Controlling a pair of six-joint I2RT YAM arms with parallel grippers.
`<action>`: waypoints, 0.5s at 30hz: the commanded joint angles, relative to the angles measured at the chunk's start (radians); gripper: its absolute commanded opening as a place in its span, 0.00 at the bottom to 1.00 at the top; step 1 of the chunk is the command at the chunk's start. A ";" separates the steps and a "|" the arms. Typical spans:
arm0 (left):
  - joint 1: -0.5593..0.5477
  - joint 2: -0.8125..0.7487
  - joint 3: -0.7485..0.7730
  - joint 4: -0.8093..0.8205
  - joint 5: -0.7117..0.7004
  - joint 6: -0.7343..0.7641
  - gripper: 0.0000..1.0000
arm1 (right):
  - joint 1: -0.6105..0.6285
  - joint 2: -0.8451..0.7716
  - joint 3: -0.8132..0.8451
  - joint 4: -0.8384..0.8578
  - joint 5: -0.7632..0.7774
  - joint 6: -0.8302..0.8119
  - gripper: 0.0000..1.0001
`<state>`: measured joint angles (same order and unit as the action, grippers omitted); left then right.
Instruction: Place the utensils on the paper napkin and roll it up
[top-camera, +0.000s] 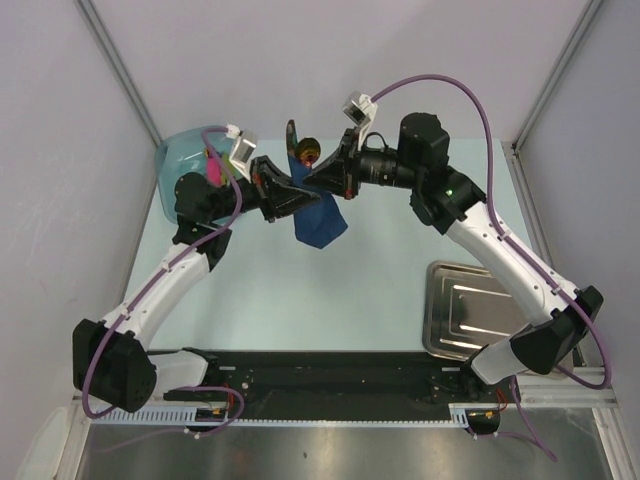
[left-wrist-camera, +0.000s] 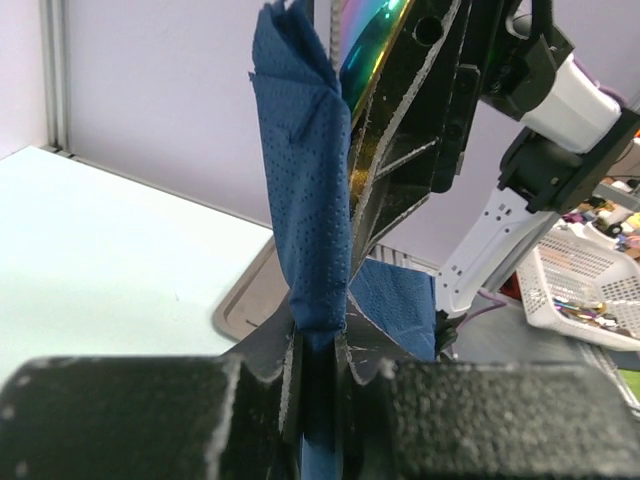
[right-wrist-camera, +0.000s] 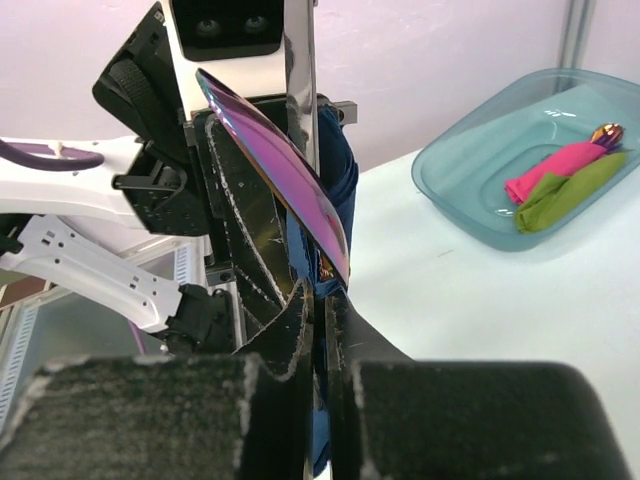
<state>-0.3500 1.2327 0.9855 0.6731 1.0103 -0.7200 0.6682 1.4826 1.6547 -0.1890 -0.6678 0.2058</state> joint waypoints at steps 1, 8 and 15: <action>0.008 -0.002 0.028 0.091 -0.001 -0.071 0.13 | -0.016 -0.012 0.030 0.088 -0.030 0.024 0.00; 0.009 -0.016 0.059 0.020 -0.058 -0.029 0.41 | -0.013 -0.012 0.024 0.103 -0.047 0.037 0.00; 0.009 -0.006 0.059 0.008 -0.067 -0.019 0.12 | -0.010 -0.012 0.024 0.112 -0.055 0.049 0.00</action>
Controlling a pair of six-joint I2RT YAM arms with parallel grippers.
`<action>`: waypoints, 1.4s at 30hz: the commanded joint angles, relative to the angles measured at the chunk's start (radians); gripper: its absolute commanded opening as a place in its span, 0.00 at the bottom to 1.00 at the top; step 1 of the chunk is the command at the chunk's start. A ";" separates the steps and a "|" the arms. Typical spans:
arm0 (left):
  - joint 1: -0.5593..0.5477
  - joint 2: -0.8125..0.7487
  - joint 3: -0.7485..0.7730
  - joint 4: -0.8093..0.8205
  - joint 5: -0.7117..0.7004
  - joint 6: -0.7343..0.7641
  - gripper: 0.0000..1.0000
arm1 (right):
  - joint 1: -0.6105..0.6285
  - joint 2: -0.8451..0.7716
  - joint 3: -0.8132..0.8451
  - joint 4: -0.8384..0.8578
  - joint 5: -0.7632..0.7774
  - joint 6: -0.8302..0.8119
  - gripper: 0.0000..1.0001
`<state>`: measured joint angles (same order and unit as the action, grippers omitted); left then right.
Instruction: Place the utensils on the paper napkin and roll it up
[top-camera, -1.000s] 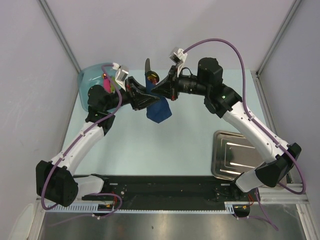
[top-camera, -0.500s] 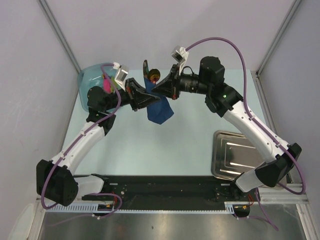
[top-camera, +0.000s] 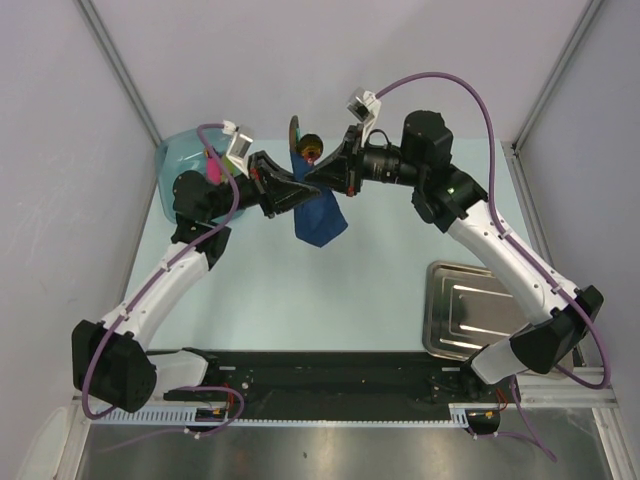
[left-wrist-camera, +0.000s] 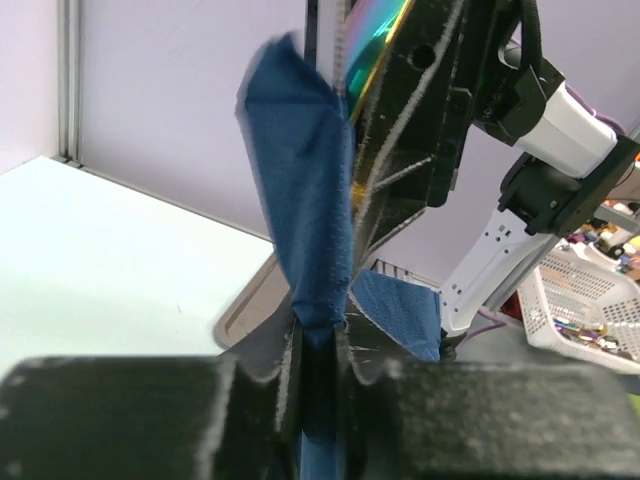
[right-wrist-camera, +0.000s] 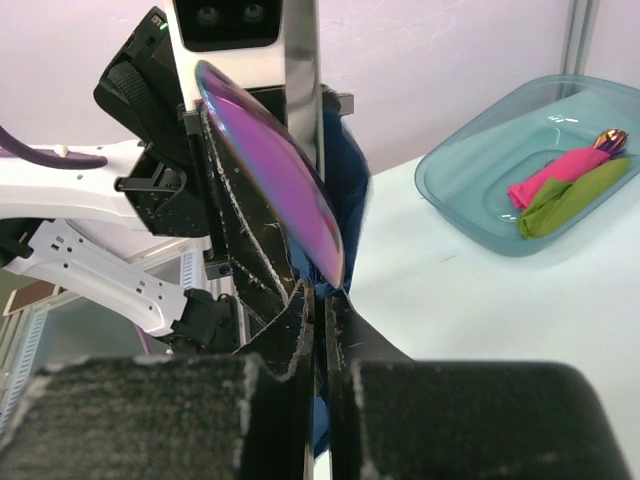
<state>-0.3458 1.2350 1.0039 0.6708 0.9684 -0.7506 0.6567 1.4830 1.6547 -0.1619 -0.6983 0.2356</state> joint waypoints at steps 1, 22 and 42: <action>0.005 -0.003 0.041 0.012 -0.022 0.007 0.08 | 0.000 -0.009 0.025 0.087 -0.026 0.022 0.00; 0.131 0.069 0.061 0.323 -0.017 -0.269 0.00 | -0.103 -0.056 0.008 -0.238 -0.128 -0.091 0.75; 0.131 0.040 0.052 0.389 -0.016 -0.340 0.00 | -0.161 0.000 0.050 -0.189 -0.299 0.040 0.35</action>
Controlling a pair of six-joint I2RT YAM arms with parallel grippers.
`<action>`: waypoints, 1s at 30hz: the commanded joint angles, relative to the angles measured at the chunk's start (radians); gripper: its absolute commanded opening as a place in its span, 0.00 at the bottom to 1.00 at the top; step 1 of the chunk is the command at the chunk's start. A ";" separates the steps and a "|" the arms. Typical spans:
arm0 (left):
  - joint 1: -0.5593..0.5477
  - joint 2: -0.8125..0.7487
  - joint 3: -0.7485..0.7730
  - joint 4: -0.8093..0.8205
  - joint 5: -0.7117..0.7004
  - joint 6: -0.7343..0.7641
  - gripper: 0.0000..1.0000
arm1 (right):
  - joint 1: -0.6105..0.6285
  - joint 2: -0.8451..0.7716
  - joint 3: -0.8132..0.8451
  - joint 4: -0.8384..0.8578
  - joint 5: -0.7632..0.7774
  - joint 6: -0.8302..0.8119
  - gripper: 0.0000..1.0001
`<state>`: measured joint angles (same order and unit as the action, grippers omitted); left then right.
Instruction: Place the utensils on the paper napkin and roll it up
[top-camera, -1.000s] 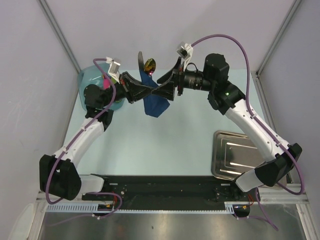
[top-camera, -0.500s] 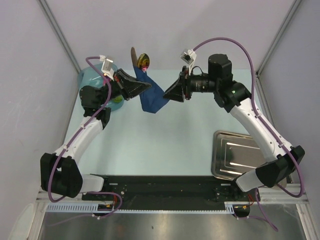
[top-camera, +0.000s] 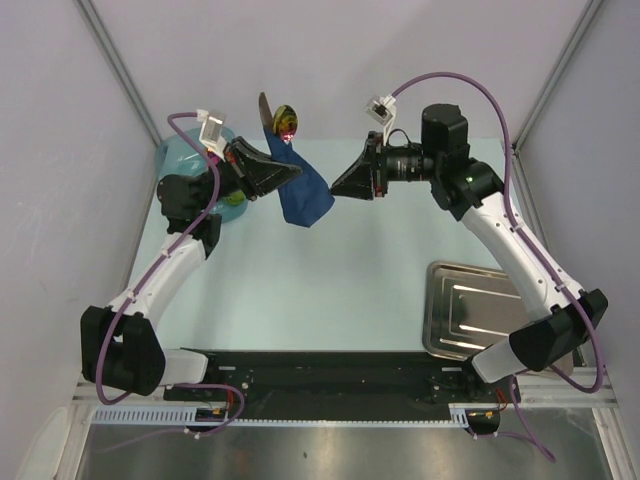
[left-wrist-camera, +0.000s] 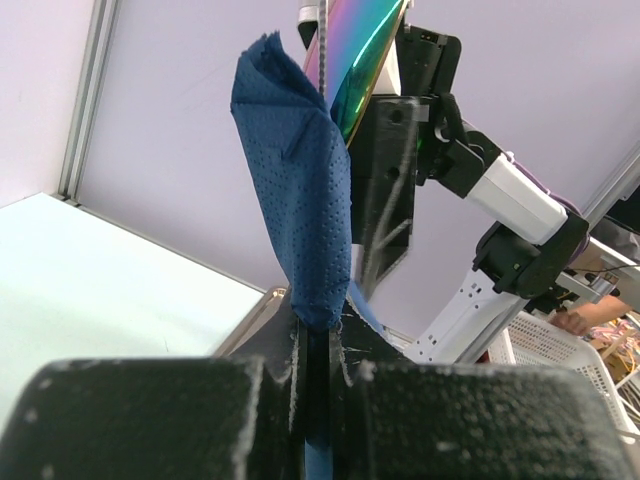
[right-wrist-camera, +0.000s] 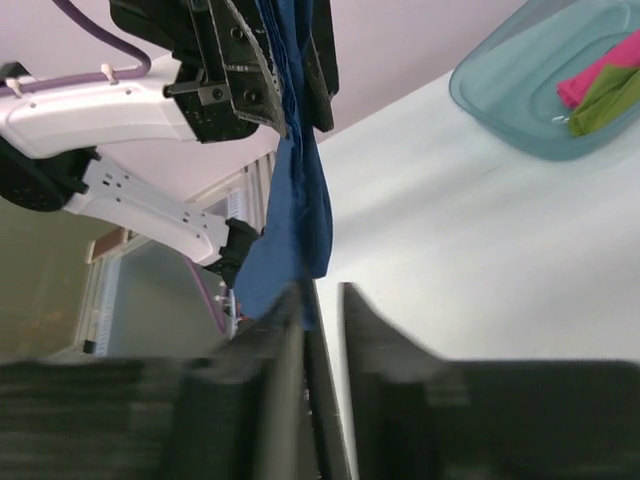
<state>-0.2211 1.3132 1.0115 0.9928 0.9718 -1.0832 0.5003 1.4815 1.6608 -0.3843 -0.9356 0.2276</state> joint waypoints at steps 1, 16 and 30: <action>0.008 -0.038 0.044 0.067 -0.019 -0.006 0.00 | 0.000 -0.003 0.042 0.047 -0.065 0.067 0.47; 0.023 -0.032 0.052 0.076 -0.019 -0.012 0.00 | 0.052 -0.006 0.045 0.058 -0.035 0.075 0.29; 0.006 -0.066 0.079 0.053 0.004 -0.083 0.00 | 0.009 0.051 0.019 0.097 0.007 -0.030 0.00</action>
<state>-0.2070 1.2999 1.0256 1.0069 0.9760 -1.1297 0.5186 1.5127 1.6638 -0.3531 -0.9527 0.2577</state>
